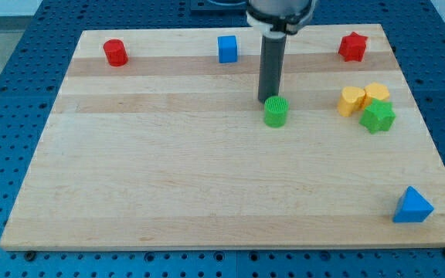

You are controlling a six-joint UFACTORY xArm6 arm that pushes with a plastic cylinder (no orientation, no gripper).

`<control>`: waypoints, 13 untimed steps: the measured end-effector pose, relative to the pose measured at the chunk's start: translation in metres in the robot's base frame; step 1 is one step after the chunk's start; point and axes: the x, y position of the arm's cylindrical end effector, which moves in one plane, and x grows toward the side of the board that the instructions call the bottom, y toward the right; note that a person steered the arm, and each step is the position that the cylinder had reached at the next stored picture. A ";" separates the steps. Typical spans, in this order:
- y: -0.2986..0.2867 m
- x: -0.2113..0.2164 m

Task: Place the green circle at the bottom center of the board

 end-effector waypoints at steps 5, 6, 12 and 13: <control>0.020 0.001; 0.076 0.013; 0.031 0.093; 0.005 0.106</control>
